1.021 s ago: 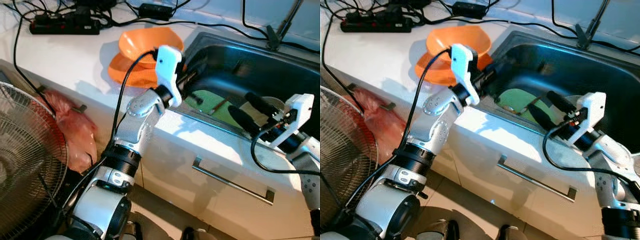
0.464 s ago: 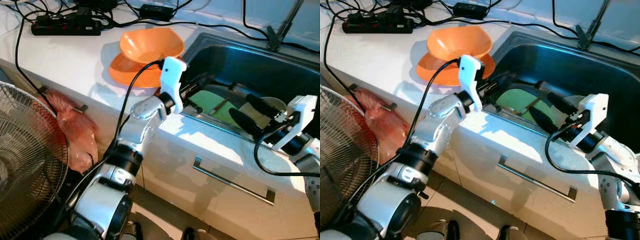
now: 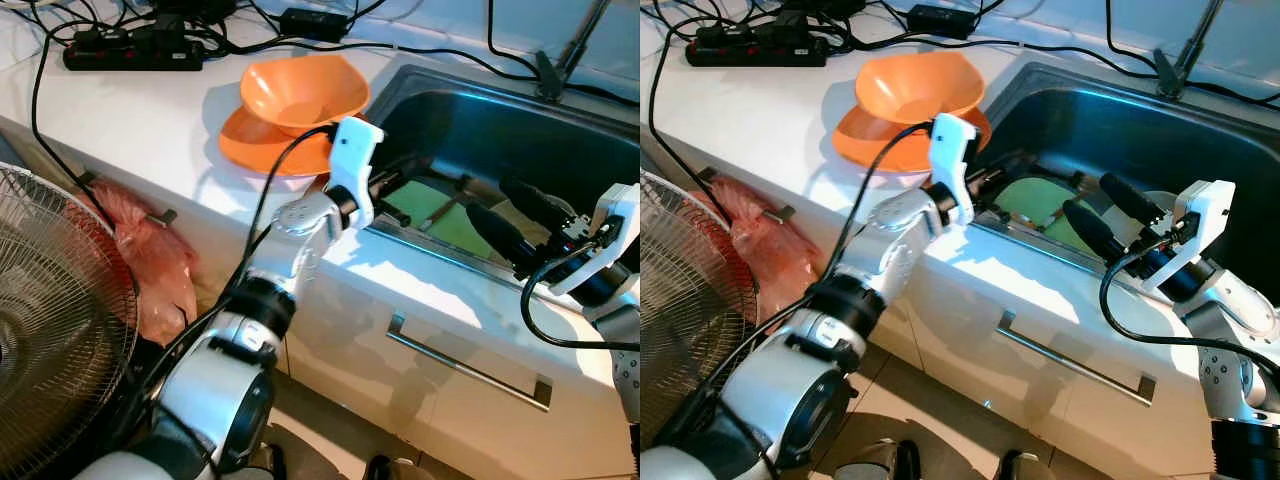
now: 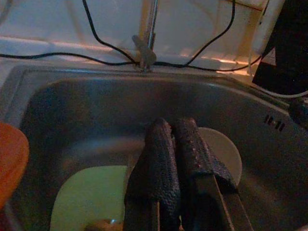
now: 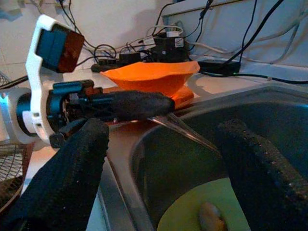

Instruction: Kitchen organization

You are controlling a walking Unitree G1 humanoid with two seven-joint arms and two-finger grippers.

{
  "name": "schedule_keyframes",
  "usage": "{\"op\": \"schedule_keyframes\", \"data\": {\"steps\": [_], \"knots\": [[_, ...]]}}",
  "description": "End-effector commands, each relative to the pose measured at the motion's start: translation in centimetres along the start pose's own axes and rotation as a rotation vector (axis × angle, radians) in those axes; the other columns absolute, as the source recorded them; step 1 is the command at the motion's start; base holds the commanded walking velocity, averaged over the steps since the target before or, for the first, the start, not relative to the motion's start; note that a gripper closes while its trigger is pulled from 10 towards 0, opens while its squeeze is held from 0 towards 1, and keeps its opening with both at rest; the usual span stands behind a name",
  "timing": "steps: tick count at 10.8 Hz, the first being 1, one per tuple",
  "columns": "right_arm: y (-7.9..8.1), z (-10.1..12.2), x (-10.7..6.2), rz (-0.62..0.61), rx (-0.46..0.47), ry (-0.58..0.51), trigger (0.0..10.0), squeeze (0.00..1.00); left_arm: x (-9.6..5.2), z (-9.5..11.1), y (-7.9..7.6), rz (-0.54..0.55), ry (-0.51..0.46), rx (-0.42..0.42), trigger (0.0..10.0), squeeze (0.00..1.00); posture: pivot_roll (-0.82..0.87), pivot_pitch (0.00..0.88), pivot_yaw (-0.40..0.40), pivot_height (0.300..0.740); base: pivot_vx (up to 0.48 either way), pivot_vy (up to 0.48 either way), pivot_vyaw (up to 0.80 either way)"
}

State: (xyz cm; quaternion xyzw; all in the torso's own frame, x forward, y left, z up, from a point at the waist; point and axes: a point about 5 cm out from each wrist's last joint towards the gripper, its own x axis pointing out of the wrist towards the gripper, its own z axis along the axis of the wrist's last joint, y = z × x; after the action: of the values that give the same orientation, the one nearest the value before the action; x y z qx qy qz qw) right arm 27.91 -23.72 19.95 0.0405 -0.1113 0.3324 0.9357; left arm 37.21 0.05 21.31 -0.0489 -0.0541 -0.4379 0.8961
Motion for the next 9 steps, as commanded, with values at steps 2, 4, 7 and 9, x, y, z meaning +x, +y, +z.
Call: {"op": "schedule_keyframes", "data": {"steps": [2, 4, 7, 9], "knots": [[0.3, 0.7, -0.2, 0.014, -0.011, -0.019, 10.0, 0.0, 0.6, 0.0, -0.3, 0.004, 0.008, -0.003, 10.0, 0.0, -0.04, 0.151, 0.032, 0.74, 0.0, 0.0, 0.0], [-0.3, 0.9, -0.9, -0.002, -0.023, -0.003, 10.0, 0.0, 1.0, -0.1, -0.4, 0.009, 0.01, -0.009, 10.0, 0.0, -0.05, 0.156, 0.032, 0.74, 0.0, 0.0, 0.0], [-0.1, 0.0, -1.0, 0.008, -0.013, 0.027, 10.0, 0.0, 0.9, -0.2, -0.3, 0.013, 0.014, -0.009, 10.0, 0.0, -0.04, 0.158, 0.032, 0.74, 0.0, 0.0, 0.0], [-0.4, -0.3, -1.4, 0.001, -0.007, 0.048, 10.0, 0.0, 0.8, -0.3, -0.2, 0.014, 0.014, -0.008, 10.0, 0.0, -0.03, 0.165, 0.033, 0.74, 0.0, 0.0, 0.0]]}}
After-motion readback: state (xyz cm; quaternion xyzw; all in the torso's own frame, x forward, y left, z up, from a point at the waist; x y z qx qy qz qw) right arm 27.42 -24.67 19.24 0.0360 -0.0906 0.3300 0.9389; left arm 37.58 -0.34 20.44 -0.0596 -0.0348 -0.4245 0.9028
